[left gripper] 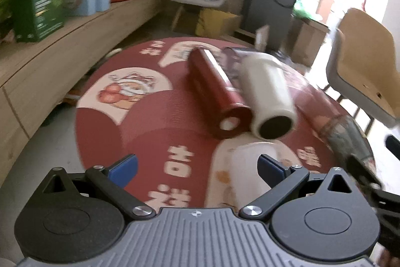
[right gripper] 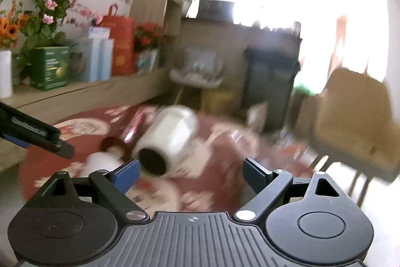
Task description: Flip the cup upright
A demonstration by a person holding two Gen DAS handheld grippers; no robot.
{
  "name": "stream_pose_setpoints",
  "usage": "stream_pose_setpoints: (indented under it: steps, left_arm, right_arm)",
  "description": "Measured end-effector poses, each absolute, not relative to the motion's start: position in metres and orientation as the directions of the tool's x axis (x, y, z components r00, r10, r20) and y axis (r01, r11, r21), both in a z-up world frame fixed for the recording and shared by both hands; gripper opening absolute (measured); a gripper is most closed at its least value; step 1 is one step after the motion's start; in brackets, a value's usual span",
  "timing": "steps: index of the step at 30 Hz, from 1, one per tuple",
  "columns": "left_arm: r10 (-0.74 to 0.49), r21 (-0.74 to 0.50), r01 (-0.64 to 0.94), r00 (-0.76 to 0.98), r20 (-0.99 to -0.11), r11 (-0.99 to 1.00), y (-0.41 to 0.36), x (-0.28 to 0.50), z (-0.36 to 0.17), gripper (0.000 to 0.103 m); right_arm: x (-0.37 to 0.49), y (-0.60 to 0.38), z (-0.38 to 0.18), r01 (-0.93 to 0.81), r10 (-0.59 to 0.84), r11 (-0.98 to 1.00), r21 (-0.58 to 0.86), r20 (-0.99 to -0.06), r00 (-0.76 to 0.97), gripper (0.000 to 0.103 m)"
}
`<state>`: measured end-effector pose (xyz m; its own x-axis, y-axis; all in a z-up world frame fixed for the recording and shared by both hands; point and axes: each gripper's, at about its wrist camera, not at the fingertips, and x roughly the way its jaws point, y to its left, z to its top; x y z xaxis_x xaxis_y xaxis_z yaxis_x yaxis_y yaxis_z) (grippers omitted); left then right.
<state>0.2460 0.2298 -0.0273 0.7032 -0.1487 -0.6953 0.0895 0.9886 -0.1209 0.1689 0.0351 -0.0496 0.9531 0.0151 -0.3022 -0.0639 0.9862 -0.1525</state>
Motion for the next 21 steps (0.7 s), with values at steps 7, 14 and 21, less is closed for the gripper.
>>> stream_pose_setpoints:
  steps: [7,14,21]
  left_arm:
    - [-0.178,-0.148,0.102,0.629,-0.757,0.984,0.197,0.258,-0.024,0.102]
    - [-0.148,-0.076,0.142,0.62,-0.77,0.987,0.169,0.264,-0.027,0.096]
    - [-0.121,-0.073,0.107,0.555,-0.823,0.992,0.167,0.284,-0.041,0.091]
  right_arm:
    - [0.186,0.003,-0.044,-0.024,0.01,0.999,-0.04,-0.308,0.951,0.084]
    - [0.195,-0.039,-0.046,0.063,-0.003,0.985,0.163,-0.34,0.941,0.084]
    - [0.196,-0.041,-0.049,0.064,-0.006,0.983,0.17,-0.322,0.947,0.084]
